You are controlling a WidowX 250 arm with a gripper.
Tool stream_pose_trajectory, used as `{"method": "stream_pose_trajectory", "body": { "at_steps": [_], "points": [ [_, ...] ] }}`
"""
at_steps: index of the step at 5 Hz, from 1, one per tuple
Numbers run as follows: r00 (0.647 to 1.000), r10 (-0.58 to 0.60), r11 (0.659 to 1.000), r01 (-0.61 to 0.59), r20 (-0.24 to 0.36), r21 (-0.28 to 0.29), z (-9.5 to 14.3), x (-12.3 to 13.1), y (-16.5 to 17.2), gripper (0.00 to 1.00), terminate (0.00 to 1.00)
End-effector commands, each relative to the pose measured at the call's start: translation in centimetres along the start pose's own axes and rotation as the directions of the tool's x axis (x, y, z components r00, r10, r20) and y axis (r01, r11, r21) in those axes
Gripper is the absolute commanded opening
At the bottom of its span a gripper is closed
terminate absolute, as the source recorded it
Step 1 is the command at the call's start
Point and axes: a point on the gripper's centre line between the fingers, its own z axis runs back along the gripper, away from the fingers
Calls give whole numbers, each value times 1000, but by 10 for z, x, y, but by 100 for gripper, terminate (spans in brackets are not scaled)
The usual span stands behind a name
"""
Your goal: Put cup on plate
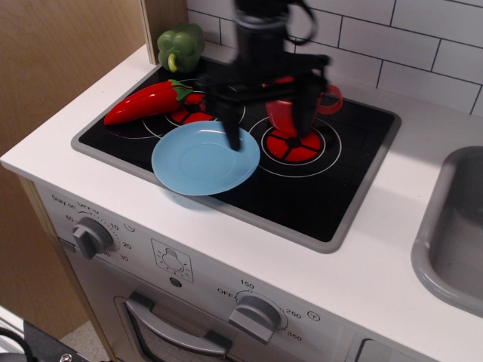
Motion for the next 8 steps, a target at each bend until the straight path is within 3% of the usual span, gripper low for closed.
{"method": "stream_pose_trajectory", "body": {
  "at_steps": [1,2,3,4,5,6,8],
  "points": [
    [947,309,944,-295,86,-150,19,12,-49,100,0],
    [847,524,844,-502,91,-189,14,26,-59,100,0],
    [767,634,767,-609,94,-204,6,37,-62,100,0],
    [717,697,700,-671,27,-245,6,48,-64,100,0],
    [693,721,668,-701,-16,-249,5,52,-70,100,0],
    [655,756,627,-732,-20,-267,9,60,-74,100,0],
    [546,837,529,-823,-28,-208,5,75,-63,100,0]
  ]
}}
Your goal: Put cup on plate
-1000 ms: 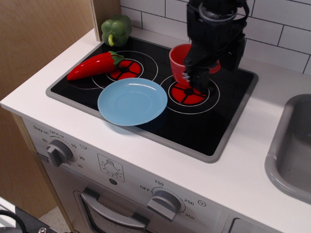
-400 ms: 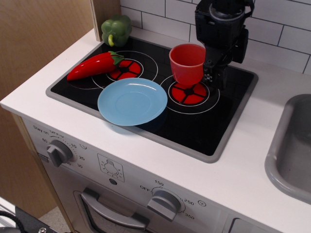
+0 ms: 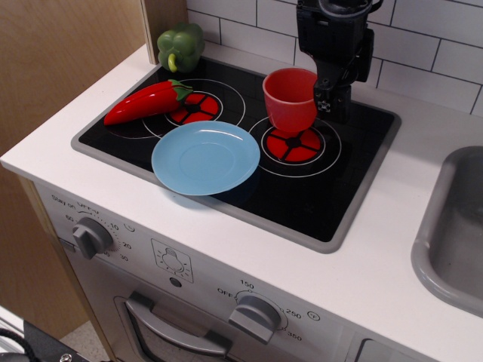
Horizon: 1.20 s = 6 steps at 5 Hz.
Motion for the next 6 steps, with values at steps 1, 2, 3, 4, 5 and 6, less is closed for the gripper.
{"method": "stream_pose_trajectory", "body": {
  "at_steps": [1,2,3,4,5,6],
  "points": [
    [993,121,991,-121,0,49,8,18,-12,100,0],
    [993,119,987,-118,-1,111,4,19,-3,100,0],
    [999,49,992,-46,-23,121,5,16,6,100,0],
    [999,-23,990,29,-43,138,6,13,8,0,0],
    [993,-76,985,88,-88,149,8,8,10,0,0],
    [972,-189,967,209,-139,145,9,-1,11,0,0]
  ]
}}
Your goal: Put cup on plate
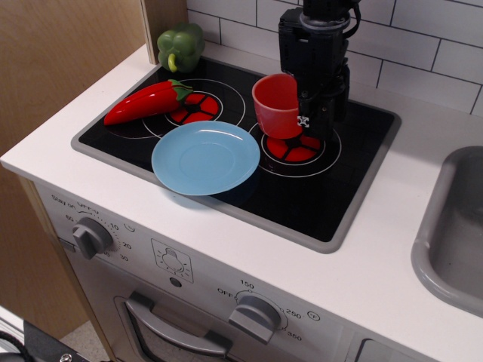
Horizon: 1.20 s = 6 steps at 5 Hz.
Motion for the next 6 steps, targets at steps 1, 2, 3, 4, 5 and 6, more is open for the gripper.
{"method": "stream_pose_trajectory", "body": {
  "at_steps": [1,2,3,4,5,6],
  "points": [
    [987,-155,987,153,-47,-53,33,-13,-8,0,0],
    [978,-210,977,209,-16,-39,37,-15,3,0,0],
    [974,-225,973,226,25,-52,40,-14,17,0,0],
    [966,-256,962,259,40,-85,43,-5,34,0,0],
    [961,-273,955,275,37,-115,44,9,46,0,0],
    [967,-252,958,252,17,-139,45,24,51,0,0]
  ]
}}
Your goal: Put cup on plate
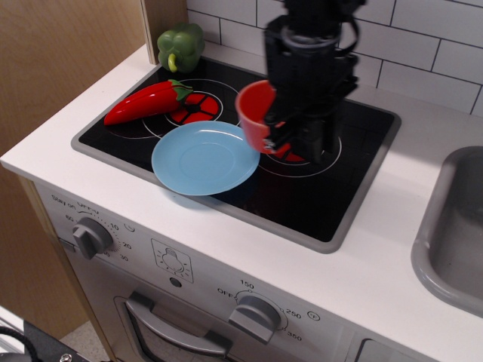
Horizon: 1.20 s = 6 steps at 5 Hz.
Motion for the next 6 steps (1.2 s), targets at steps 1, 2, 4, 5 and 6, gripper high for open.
{"method": "stream_pose_trajectory", "body": {
  "at_steps": [1,2,4,5,6],
  "points": [
    [998,56,996,-57,-23,-66,18,41,6,0,0],
    [995,85,995,-87,-42,-52,15,54,14,0,0],
    [994,75,997,-73,-73,35,6,56,29,0,0],
    [994,66,997,-63,-83,42,4,51,32,0,0],
    [996,52,998,-49,-71,41,2,49,35,100,0]
  ]
}}
